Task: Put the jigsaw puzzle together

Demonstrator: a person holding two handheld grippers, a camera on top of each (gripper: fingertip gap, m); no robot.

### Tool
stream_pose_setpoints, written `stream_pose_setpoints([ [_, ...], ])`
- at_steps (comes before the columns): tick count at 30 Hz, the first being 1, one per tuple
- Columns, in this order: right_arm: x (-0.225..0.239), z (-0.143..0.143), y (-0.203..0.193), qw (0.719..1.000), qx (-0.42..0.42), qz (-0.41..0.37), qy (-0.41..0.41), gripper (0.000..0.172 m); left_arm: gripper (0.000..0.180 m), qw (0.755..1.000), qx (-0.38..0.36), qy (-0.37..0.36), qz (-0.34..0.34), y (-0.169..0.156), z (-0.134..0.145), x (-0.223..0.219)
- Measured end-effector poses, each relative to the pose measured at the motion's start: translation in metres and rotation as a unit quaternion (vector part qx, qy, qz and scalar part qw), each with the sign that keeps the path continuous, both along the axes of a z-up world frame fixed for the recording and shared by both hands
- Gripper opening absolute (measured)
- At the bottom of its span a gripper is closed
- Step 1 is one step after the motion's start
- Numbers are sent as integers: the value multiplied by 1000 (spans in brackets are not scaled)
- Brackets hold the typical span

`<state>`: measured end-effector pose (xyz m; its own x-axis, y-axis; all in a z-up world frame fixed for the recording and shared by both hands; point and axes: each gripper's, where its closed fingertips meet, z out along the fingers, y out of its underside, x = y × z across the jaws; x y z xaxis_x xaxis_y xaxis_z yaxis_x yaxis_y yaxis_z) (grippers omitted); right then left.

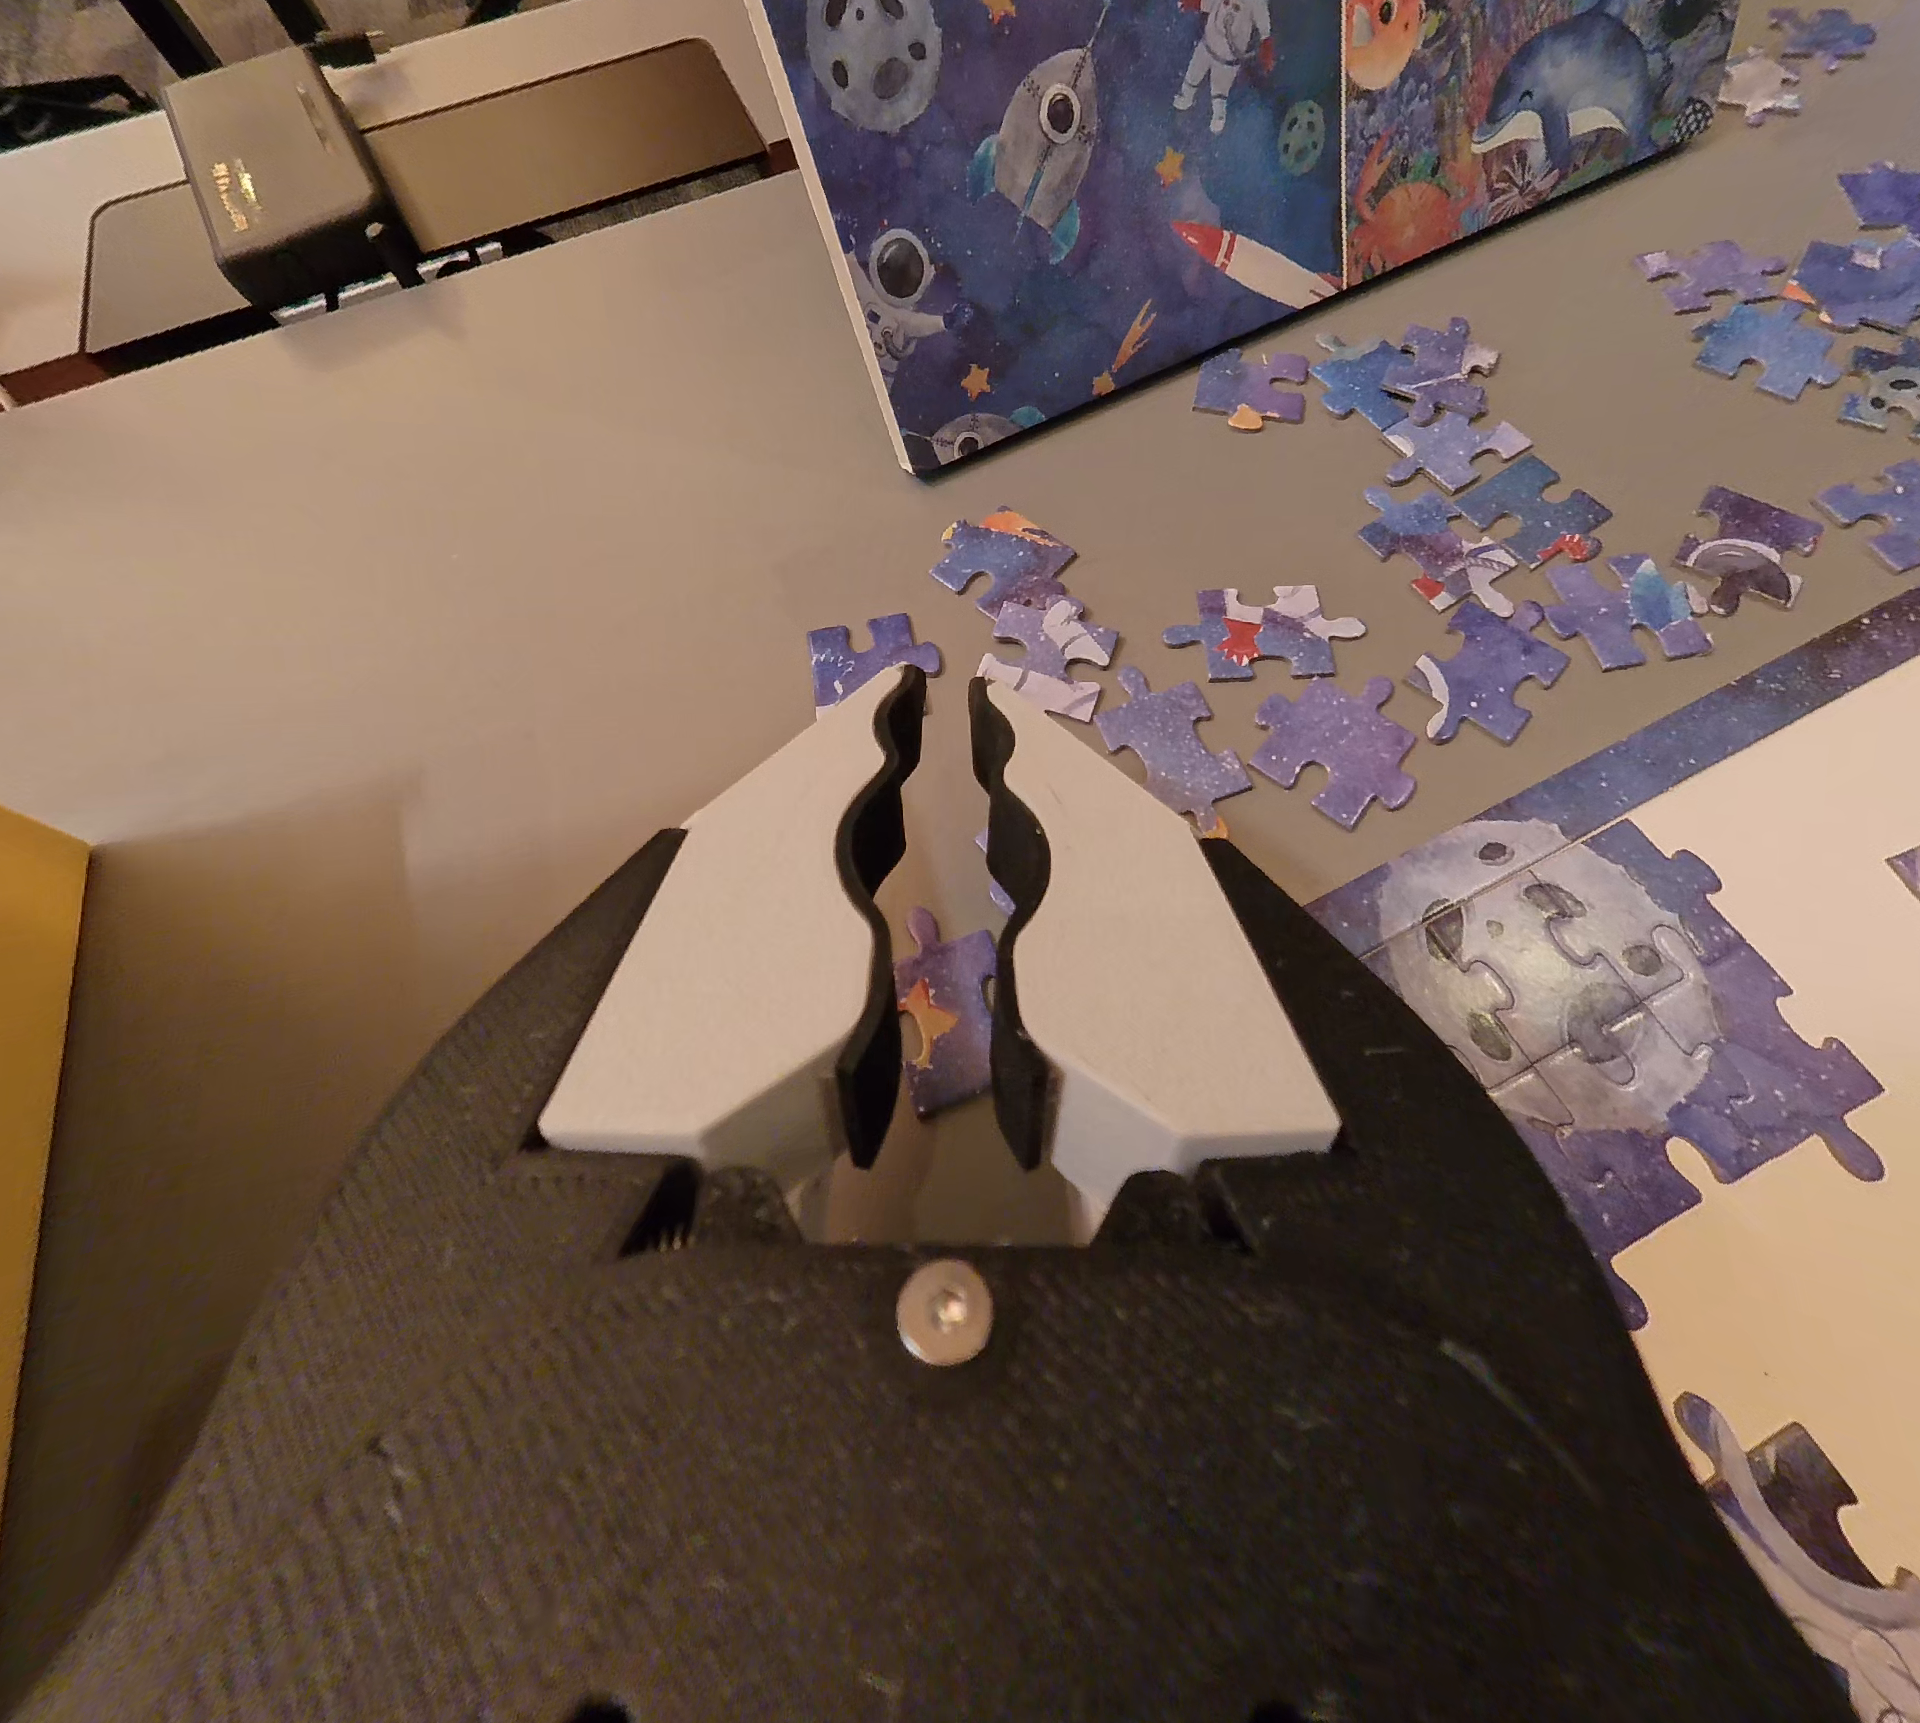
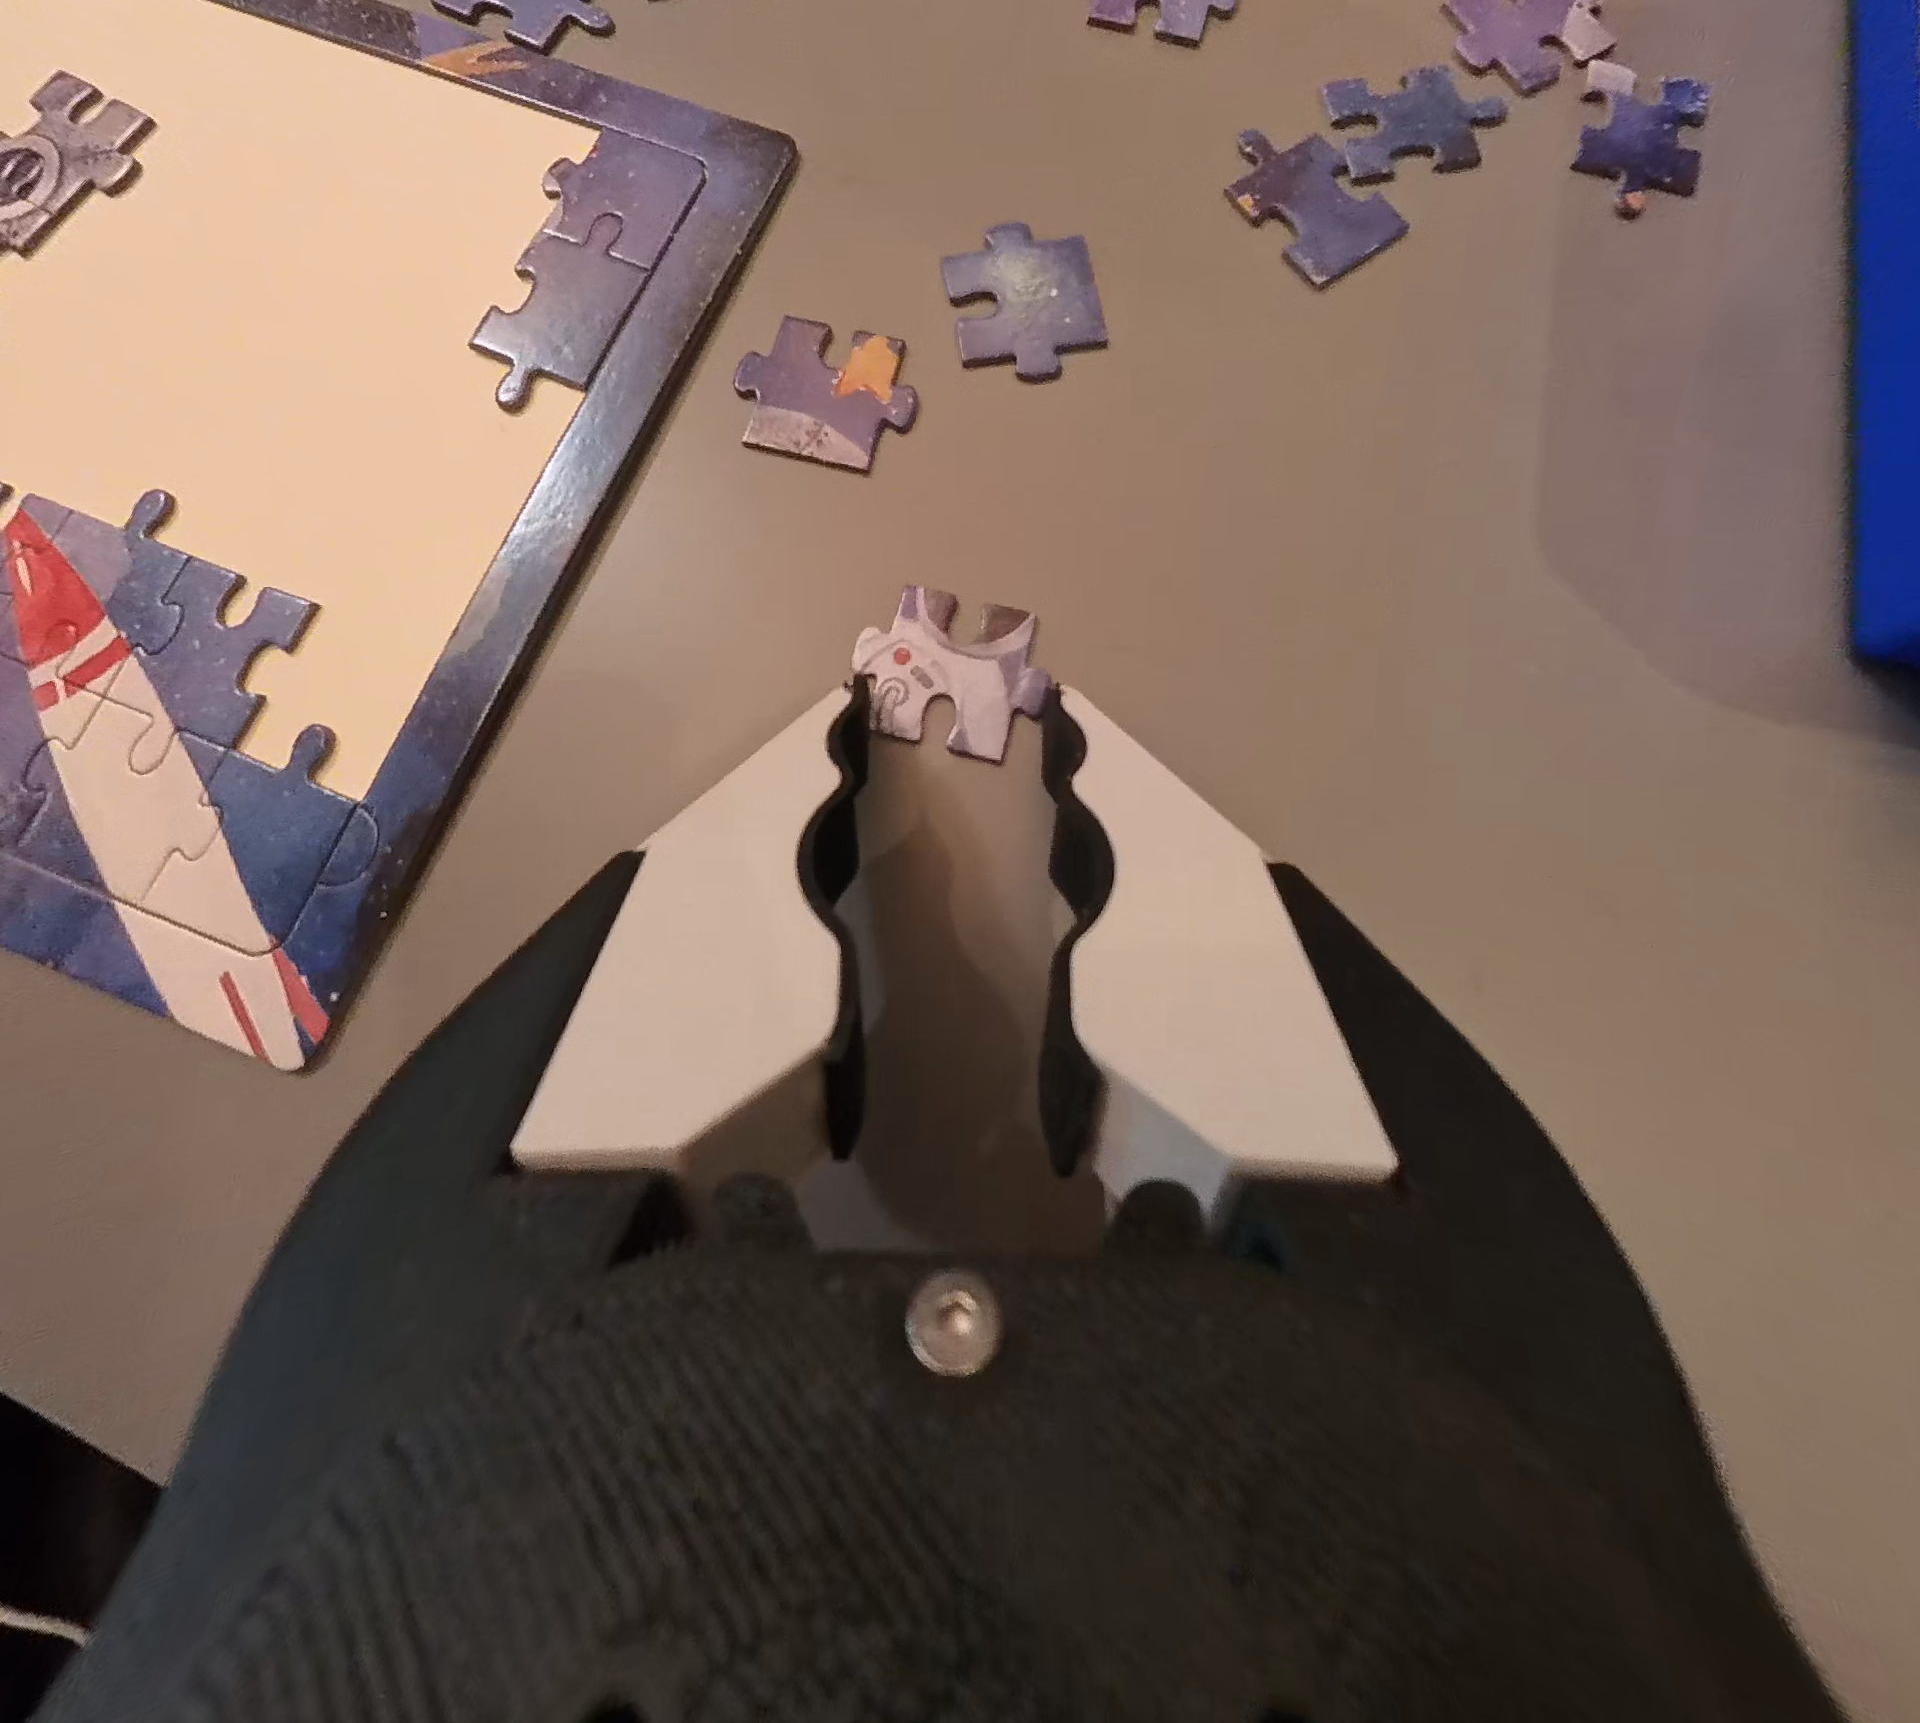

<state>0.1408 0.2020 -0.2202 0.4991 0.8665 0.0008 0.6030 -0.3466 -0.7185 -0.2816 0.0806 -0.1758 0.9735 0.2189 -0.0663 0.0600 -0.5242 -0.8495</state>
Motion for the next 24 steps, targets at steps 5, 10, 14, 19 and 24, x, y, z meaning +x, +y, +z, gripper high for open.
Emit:
stream_pose_setpoints([
  [5,-3,0,-2,1000,1,10,10,31,7,1000,-1,0,0,0,0,0],
  [10,-11,0,-8,999,1,28,15,31,7,1000,-1,0,0,0,0,0],
  [14,-14,1,-11,999,-1,37,17,31,7,1000,-1,0,0,0,0,0],
  [19,-17,2,-14,999,-4,43,21,31,7,1000,-1,1,0,0,0,0],
  [24,-16,1,-14,999,-7,45,18,24,7,1000,-1,0,0,0,0,0],
])
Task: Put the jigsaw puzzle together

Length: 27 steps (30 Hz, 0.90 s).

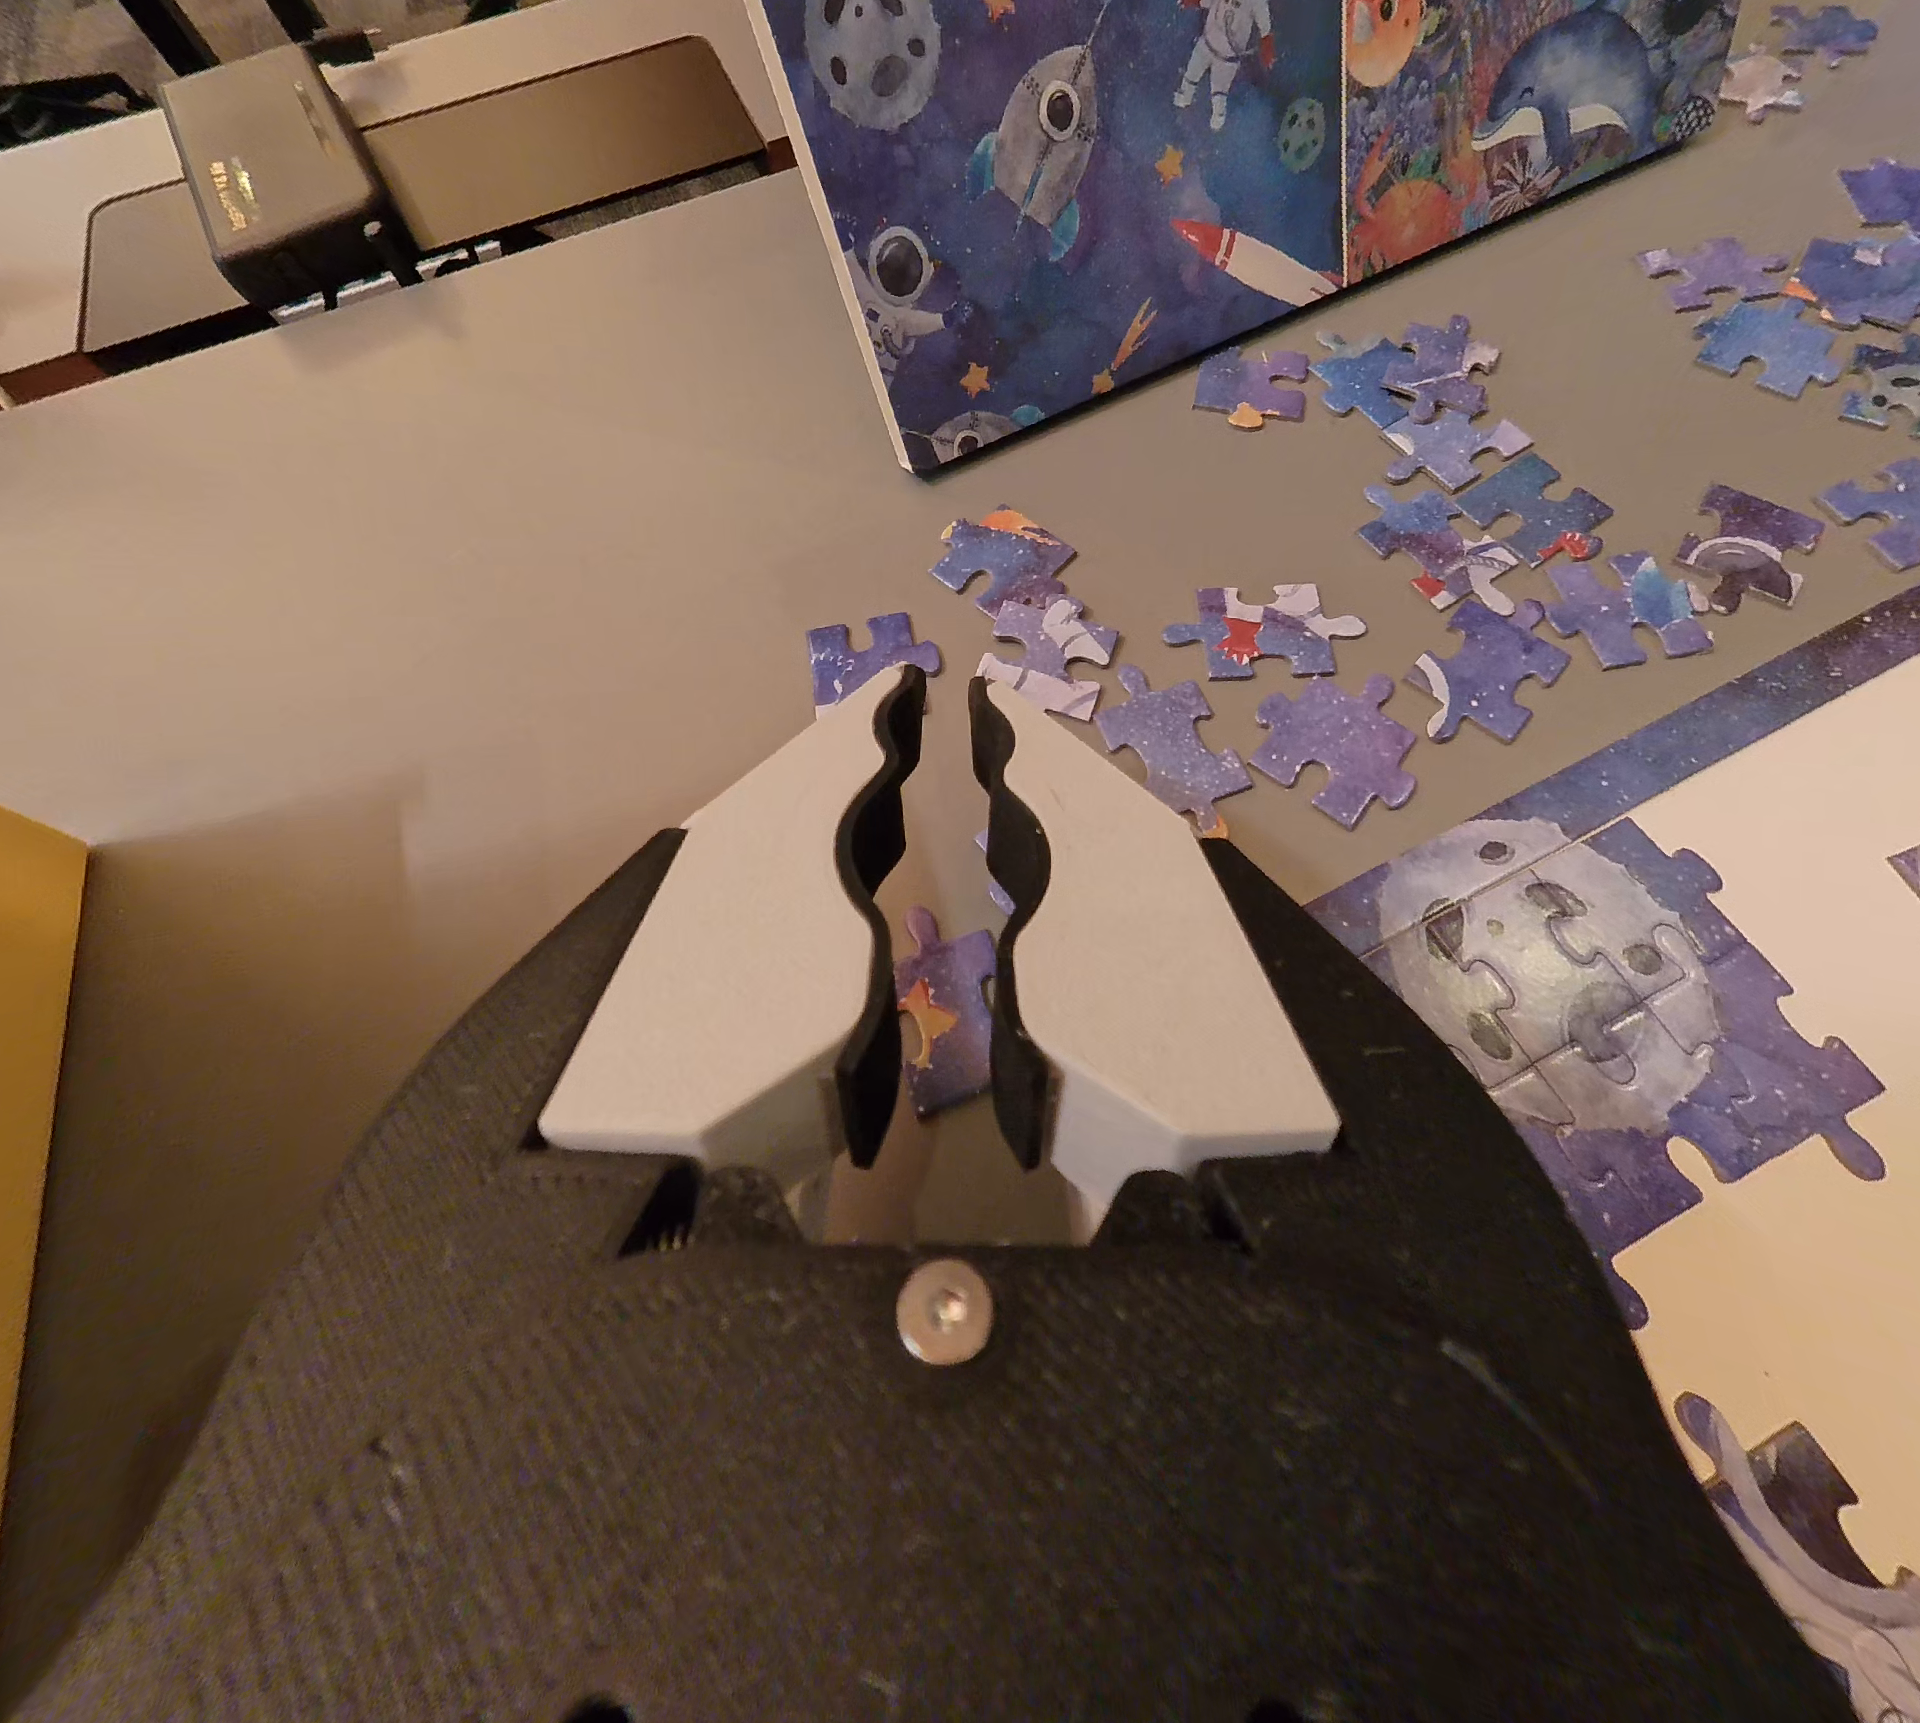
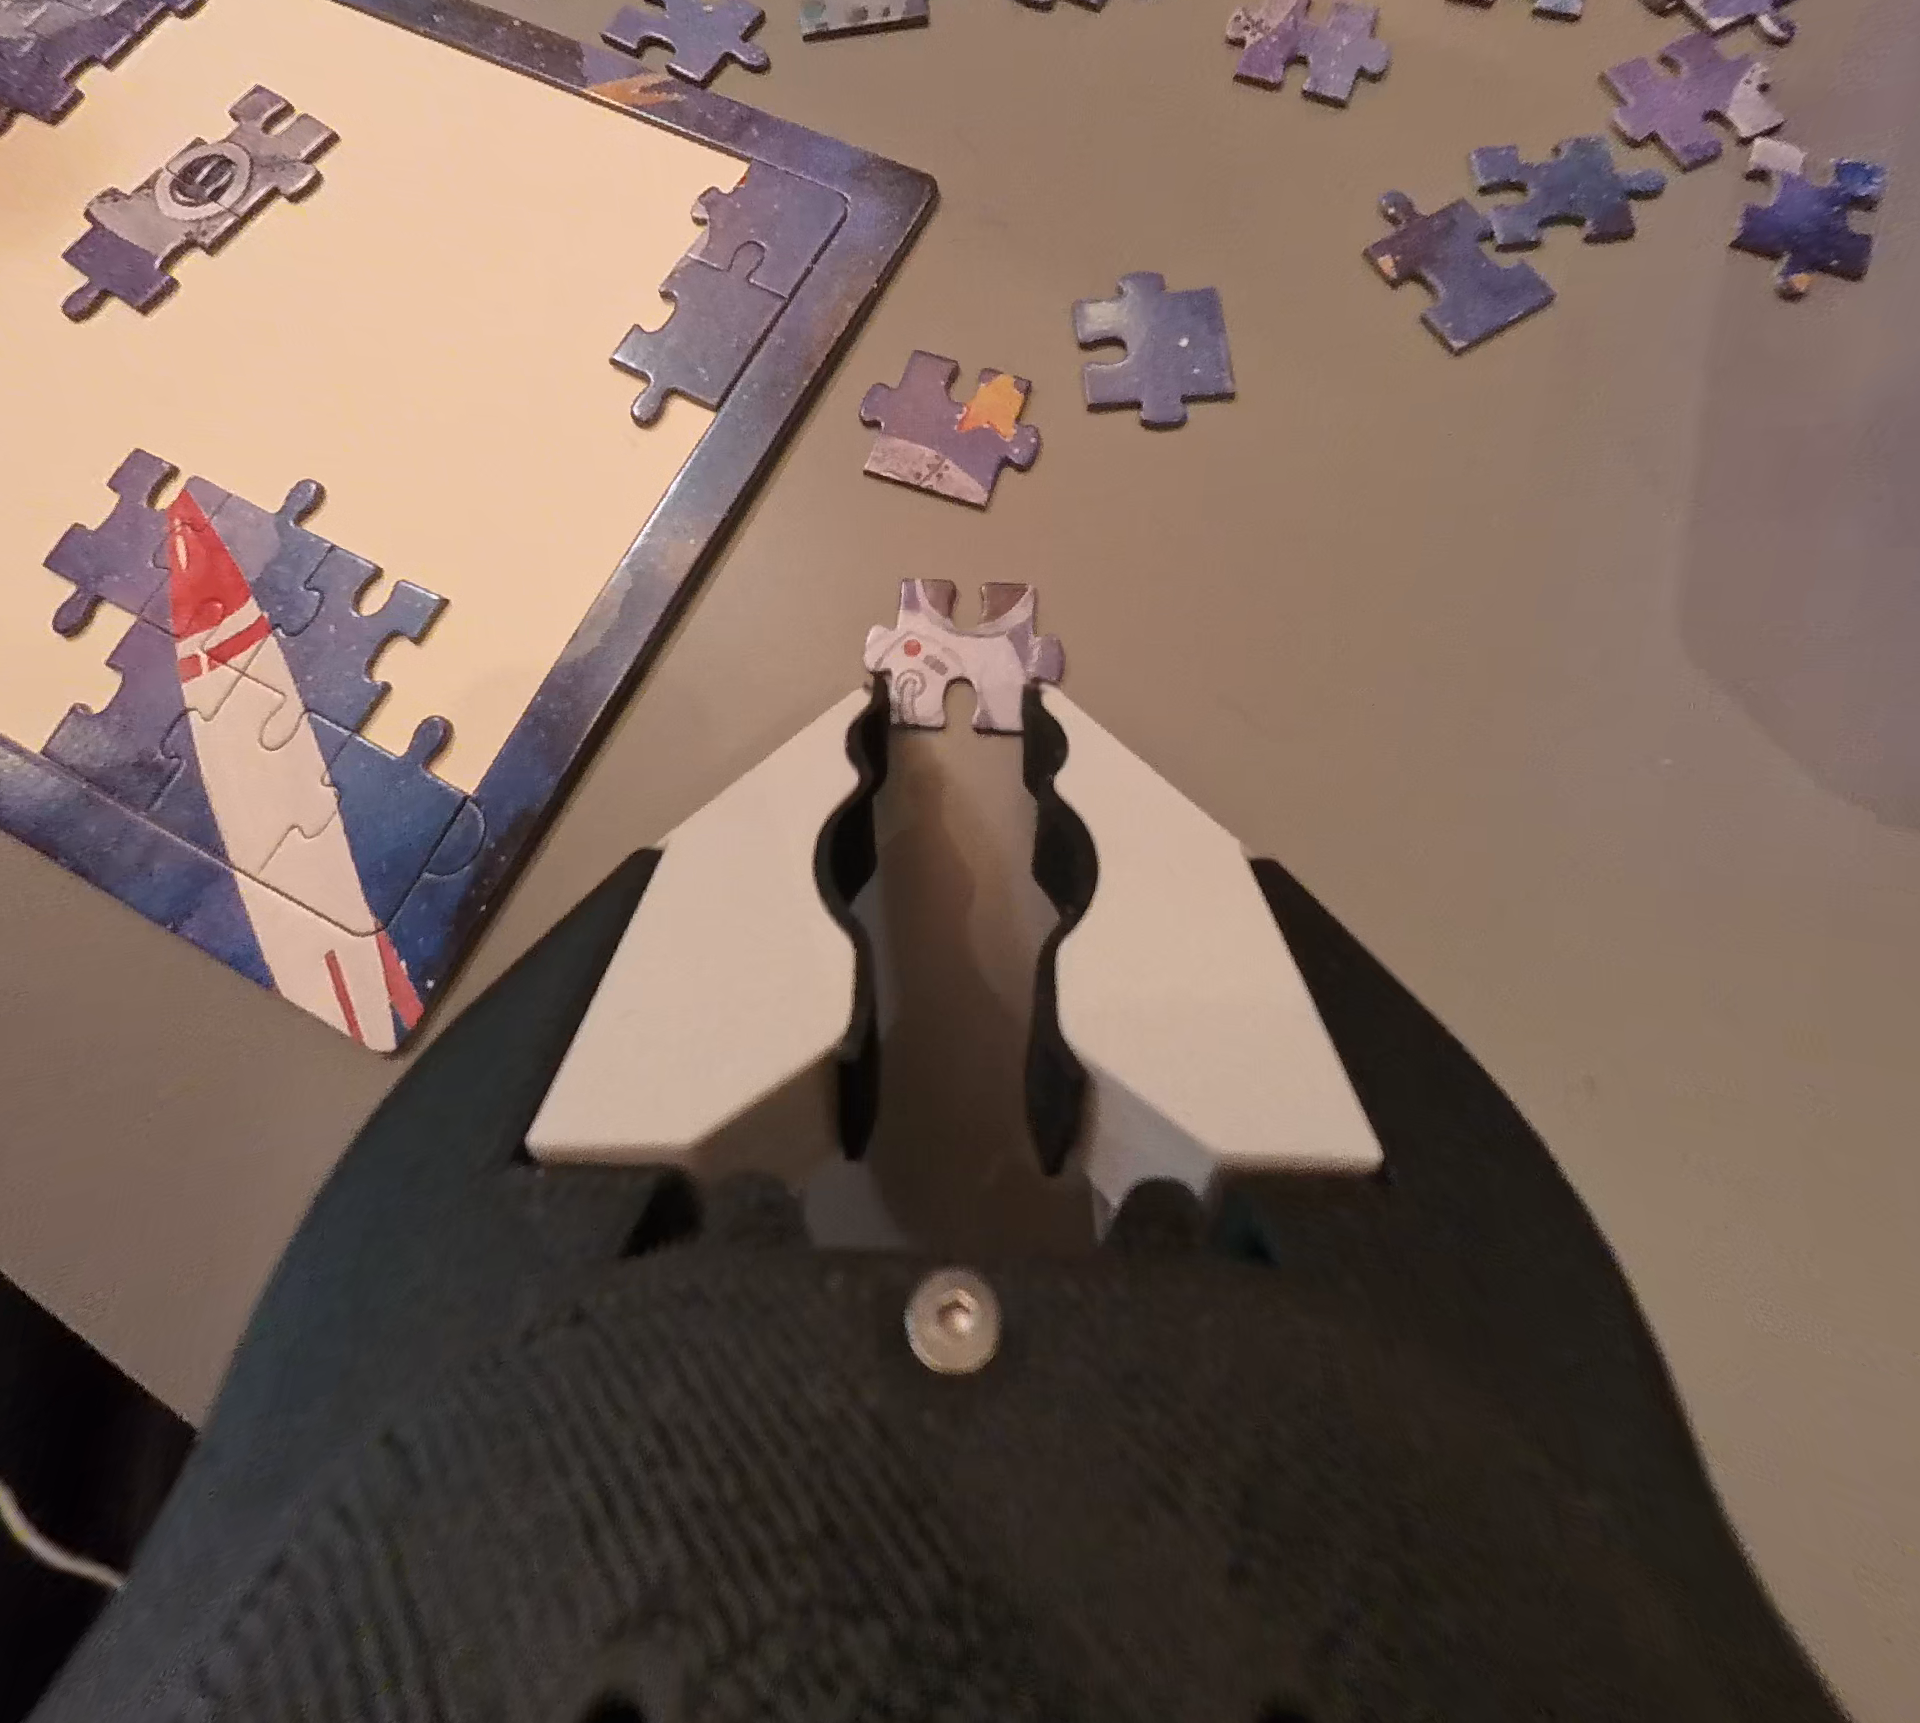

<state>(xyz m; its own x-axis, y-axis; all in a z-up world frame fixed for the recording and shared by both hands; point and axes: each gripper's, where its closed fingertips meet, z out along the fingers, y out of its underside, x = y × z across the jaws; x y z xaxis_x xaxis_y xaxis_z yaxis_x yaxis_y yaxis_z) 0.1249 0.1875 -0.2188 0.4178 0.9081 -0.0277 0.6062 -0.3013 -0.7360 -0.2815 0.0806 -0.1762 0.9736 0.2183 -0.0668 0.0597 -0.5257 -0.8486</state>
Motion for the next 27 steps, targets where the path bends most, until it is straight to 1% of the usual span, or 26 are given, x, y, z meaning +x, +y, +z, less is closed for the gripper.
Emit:
stream_pose_setpoints([
  [5,4,0,4,1000,7,-10,-8,25,7,1000,0,0,0,0,0,0],
  [9,1,0,1,1000,-5,-7,-4,36,7,1000,-1,1,0,0,0,0],
  [15,5,0,7,999,19,-23,-32,33,7,1000,0,0,0,0,0,0],
  [21,5,-1,8,999,1,-31,-15,31,7,1000,0,1,0,0,0,0],
  [23,6,-1,8,999,4,-30,-19,25,7,1000,0,1,0,0,0,0],
  [27,5,-1,7,1000,2,-27,-15,24,7,1000,0,1,0,0,0,0],
])
